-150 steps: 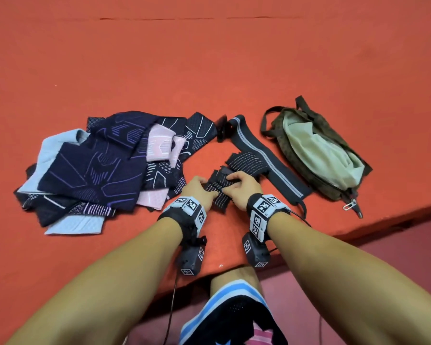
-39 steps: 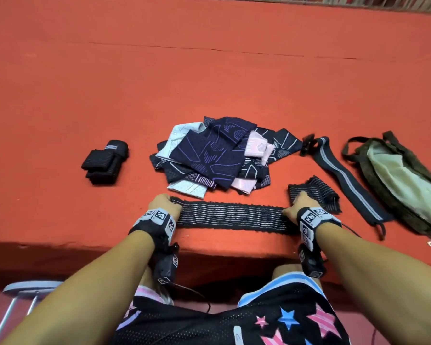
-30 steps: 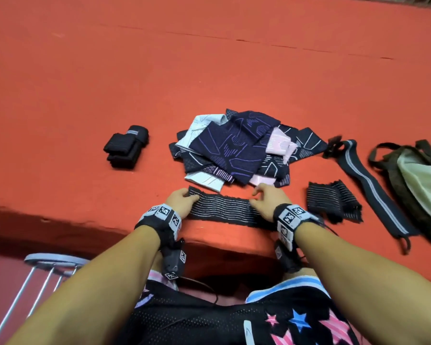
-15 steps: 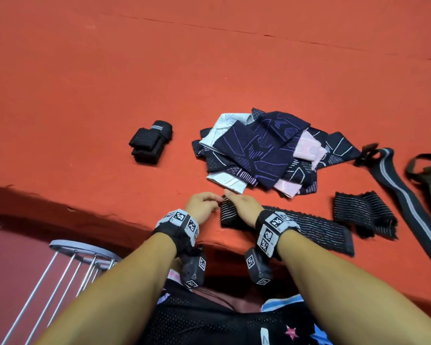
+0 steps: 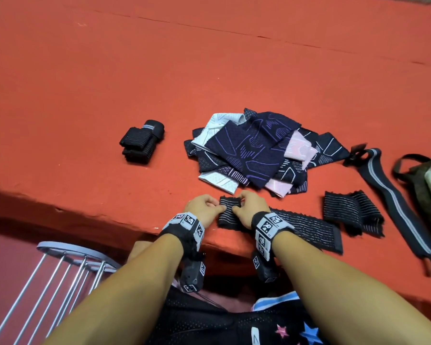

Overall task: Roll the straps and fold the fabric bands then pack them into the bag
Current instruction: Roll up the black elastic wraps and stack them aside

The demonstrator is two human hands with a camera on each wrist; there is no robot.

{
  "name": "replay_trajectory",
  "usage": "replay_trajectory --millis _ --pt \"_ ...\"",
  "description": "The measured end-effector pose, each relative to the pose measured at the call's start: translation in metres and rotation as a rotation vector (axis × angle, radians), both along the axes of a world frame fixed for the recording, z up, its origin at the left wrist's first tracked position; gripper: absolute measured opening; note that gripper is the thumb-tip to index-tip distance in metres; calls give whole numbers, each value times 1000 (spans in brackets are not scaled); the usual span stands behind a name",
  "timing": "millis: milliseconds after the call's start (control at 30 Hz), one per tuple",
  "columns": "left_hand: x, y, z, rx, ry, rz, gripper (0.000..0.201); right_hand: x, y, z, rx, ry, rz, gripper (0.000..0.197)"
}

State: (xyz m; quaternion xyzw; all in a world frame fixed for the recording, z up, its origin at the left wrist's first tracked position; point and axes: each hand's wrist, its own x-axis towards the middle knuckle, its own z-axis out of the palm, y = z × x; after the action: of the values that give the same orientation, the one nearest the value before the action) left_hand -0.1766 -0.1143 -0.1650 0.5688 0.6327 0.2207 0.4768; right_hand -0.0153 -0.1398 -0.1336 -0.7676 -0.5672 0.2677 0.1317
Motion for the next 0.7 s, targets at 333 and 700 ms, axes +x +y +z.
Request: replay_trajectory --millis 333,700 --pt "2 1 10 25 84 -31 18 1 -7 3 30 -177 83 8" --pt "5 3 27 -12 -232 46 28 -19 12 20 -184 667 -207 41"
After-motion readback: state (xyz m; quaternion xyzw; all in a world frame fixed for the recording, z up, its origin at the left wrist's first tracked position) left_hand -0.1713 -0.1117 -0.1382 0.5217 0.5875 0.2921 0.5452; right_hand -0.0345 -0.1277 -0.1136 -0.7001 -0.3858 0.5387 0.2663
